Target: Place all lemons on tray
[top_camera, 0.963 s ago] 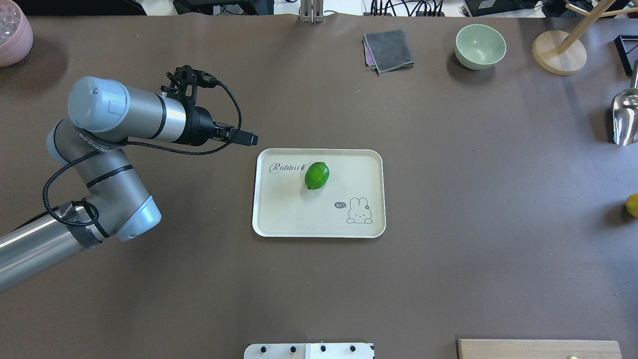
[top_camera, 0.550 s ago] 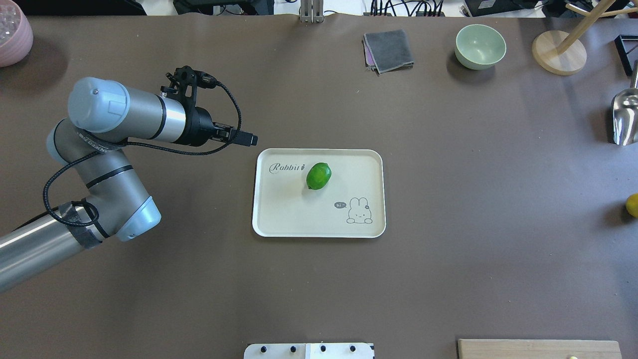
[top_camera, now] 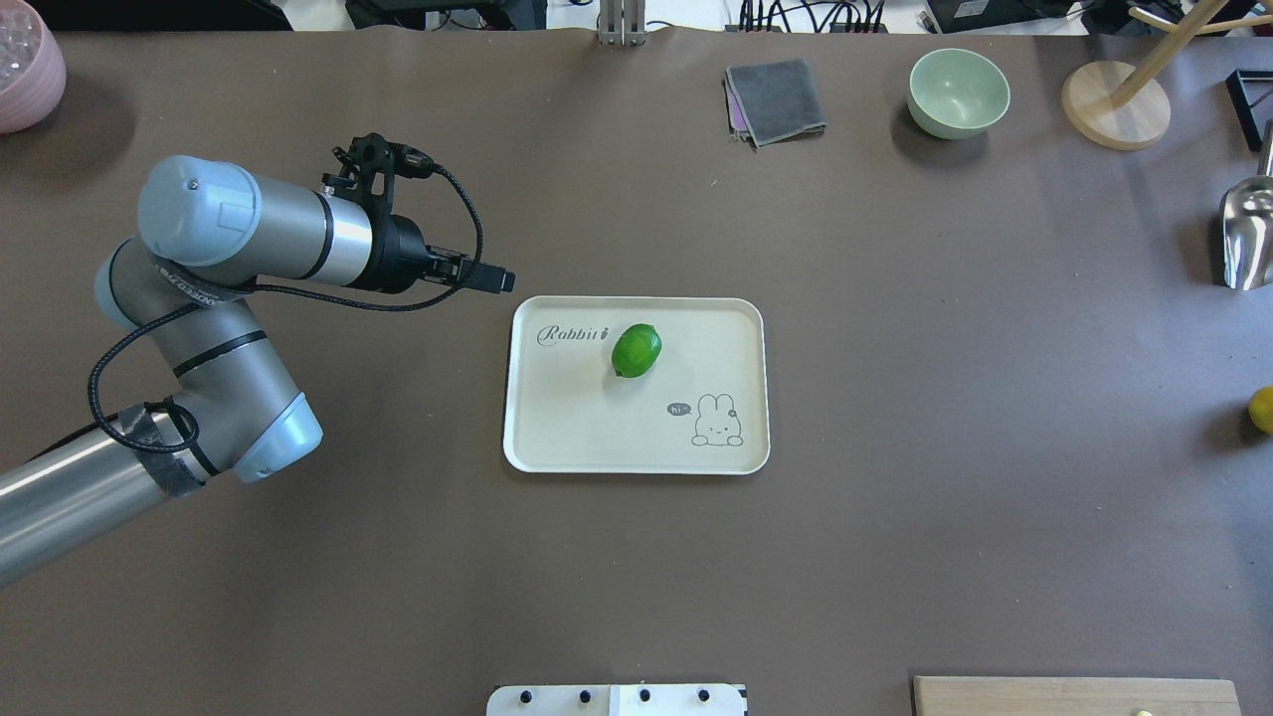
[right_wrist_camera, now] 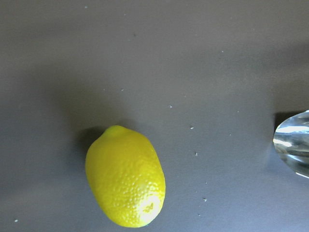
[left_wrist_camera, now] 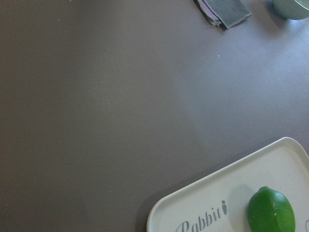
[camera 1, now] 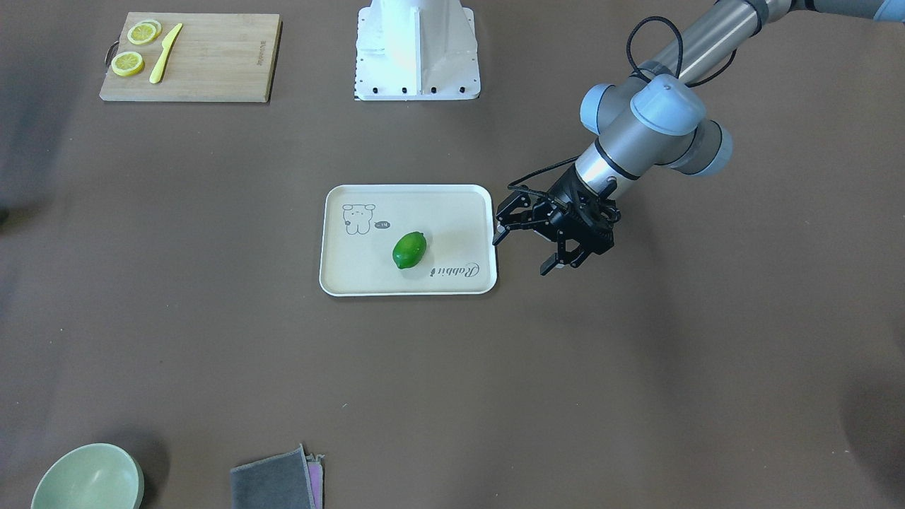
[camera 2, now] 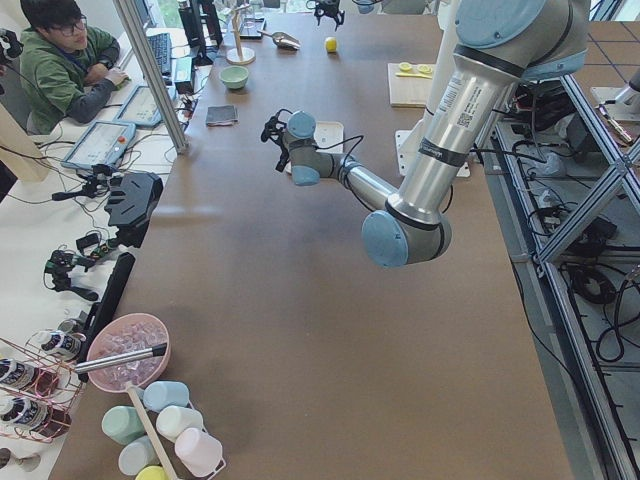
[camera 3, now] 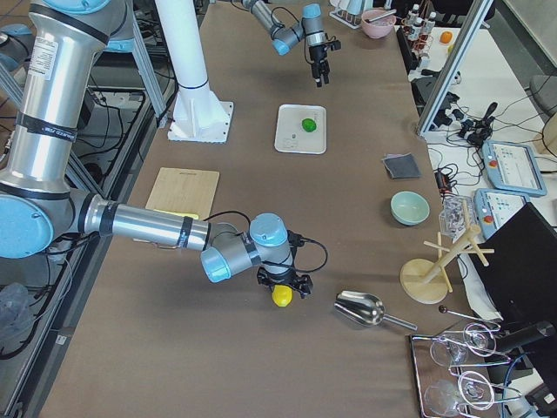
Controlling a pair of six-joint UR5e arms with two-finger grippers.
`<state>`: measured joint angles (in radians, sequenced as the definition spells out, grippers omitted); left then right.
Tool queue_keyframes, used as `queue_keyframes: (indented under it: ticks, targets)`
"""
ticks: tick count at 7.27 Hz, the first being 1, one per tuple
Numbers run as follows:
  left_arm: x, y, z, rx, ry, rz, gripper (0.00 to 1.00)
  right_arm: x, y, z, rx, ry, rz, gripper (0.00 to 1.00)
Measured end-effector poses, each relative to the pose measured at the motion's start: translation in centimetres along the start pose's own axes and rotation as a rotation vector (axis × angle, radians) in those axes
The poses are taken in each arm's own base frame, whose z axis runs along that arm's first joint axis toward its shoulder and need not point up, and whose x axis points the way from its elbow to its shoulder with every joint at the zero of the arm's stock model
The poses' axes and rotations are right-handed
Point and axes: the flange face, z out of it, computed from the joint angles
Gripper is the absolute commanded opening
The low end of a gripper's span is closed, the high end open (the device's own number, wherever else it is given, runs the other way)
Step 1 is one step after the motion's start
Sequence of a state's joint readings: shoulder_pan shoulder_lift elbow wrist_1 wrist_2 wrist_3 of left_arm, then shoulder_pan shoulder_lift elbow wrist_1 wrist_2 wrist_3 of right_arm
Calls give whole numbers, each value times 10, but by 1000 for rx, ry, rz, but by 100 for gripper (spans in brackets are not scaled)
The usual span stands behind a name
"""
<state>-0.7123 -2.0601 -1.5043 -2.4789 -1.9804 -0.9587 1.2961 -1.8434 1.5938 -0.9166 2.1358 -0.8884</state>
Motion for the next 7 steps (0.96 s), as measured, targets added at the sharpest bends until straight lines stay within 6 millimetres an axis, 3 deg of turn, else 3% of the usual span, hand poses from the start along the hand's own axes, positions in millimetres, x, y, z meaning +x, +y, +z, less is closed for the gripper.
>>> queue_keyframes:
  ticks: [7]
  targets:
    - [-2, 2, 3, -5, -4, -2, 99, -5, -34, 37, 11, -86, -65, 100]
